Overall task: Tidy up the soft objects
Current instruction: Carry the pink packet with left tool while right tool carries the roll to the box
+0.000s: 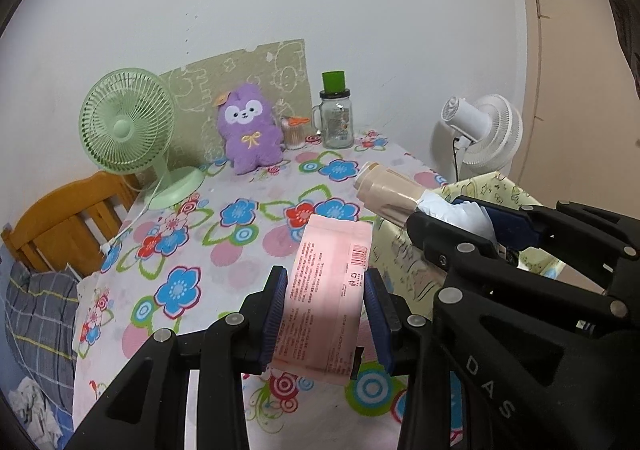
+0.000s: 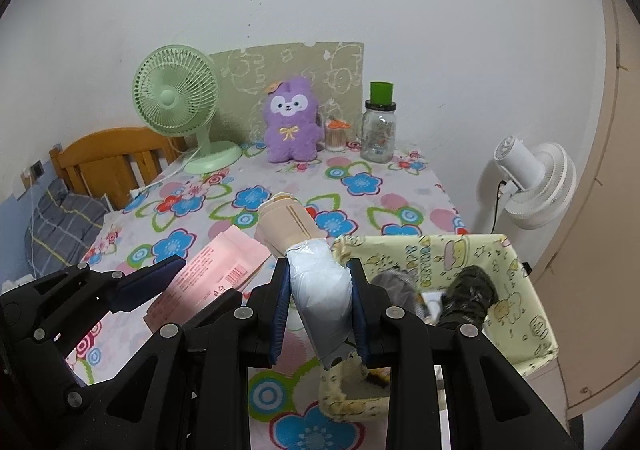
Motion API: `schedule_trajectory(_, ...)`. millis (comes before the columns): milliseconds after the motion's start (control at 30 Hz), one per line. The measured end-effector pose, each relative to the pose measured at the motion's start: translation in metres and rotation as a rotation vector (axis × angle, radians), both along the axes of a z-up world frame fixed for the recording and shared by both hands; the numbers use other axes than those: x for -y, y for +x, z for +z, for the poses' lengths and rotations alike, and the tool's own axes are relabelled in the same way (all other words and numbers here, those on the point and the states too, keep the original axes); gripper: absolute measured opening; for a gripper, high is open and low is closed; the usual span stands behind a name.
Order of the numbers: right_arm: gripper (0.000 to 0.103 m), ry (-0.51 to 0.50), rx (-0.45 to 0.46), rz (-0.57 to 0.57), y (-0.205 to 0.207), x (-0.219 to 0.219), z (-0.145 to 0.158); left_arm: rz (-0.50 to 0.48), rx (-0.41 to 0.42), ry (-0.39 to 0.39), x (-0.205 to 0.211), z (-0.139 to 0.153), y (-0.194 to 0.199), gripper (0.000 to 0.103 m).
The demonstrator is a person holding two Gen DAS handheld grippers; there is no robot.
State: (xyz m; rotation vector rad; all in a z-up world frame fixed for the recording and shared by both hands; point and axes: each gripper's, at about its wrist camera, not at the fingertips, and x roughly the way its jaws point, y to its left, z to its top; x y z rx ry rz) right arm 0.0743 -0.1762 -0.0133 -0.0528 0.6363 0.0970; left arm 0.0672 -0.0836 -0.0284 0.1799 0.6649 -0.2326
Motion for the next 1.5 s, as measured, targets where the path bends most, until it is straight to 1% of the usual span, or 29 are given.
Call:
schedule_trajectory(333,0.030,0.000,0.010,-0.013,0.011,0.023,0.013,-0.027,0.013,0.001,0.024,0.013,0.011,0.040)
schedule_trajectory(667,0.030,0.014,0.000,-0.027,0.019,0.052,0.012,-0.054,0.010,0.019,0.050,0.015,0.022,0.040)
schedule_trajectory(867,0.030,0.015,-0.007,-0.045,0.022,0.072,0.008,-0.082,0.000,0.023,0.071,0.010,0.028,0.040)
schedule_trajectory(967,0.030,-0.004,-0.015,-0.059,0.024,0.081,0.006,-0.102,0.000,0.023,0.080,0.007,0.031,0.040)
schedule_trajectory(1167,0.030,-0.035,-0.052,-0.095,0.036,0.097,-0.004,-0.145,-0.027,0.012,0.099,-0.003,0.041,0.040)
schedule_trajectory(1367,0.030,-0.019,-0.089,-0.102,0.050,0.109,-0.012,-0.171,-0.058,0.012,0.112,-0.013,0.051,0.040)
schedule_trajectory(1500,0.030,-0.007,-0.106,-0.108,0.057,0.115,-0.017,-0.180,-0.071,0.028,0.118,-0.016,0.056,0.040)
